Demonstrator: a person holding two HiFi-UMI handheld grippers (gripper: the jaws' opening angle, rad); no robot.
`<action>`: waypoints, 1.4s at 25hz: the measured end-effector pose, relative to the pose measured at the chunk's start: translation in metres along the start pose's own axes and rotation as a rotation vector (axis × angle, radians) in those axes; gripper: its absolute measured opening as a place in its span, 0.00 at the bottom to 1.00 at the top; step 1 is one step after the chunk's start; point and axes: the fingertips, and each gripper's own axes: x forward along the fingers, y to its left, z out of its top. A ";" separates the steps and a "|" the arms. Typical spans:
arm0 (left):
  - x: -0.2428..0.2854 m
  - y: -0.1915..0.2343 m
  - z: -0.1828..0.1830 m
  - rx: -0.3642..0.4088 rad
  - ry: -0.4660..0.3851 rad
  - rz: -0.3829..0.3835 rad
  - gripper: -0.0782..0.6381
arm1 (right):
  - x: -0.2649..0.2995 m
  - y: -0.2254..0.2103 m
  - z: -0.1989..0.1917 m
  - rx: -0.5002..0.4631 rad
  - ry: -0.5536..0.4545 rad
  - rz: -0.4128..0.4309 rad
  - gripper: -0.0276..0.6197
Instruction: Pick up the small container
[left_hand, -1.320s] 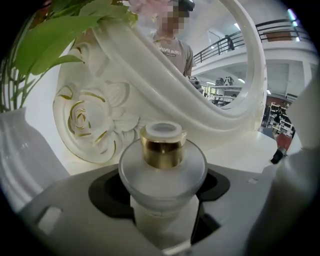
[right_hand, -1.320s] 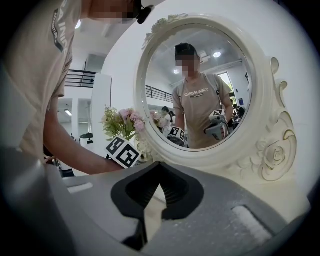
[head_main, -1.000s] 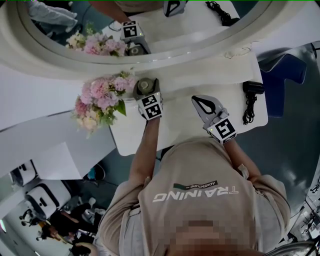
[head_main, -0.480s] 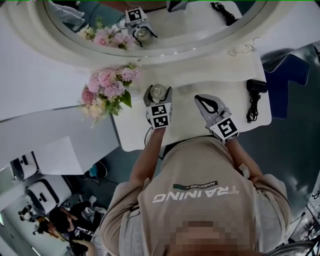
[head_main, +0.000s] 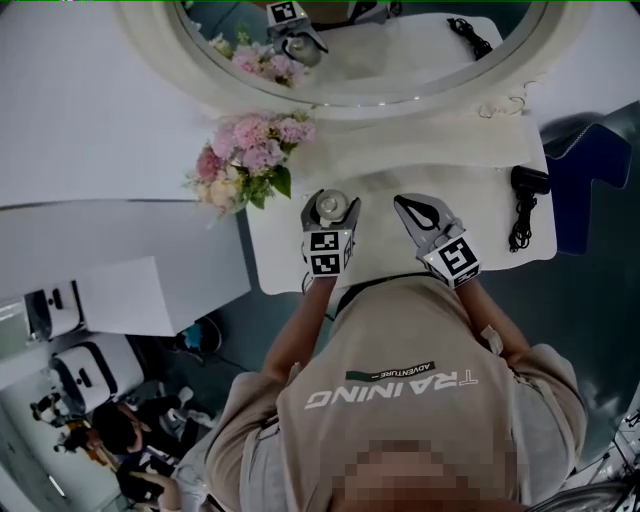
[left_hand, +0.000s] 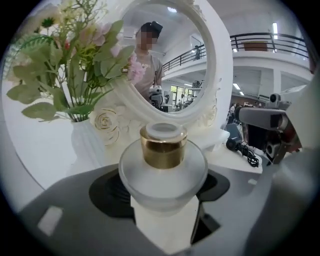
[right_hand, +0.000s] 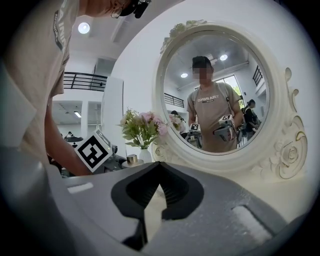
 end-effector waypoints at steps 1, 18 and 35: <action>-0.004 0.001 -0.002 -0.010 0.003 -0.006 0.60 | 0.001 0.003 0.001 -0.003 0.000 0.005 0.05; -0.086 0.023 0.018 0.002 -0.087 -0.025 0.60 | 0.027 0.043 0.028 -0.090 -0.015 0.065 0.05; -0.122 0.042 0.036 -0.023 -0.167 -0.016 0.60 | 0.001 0.039 0.036 -0.125 -0.014 -0.021 0.05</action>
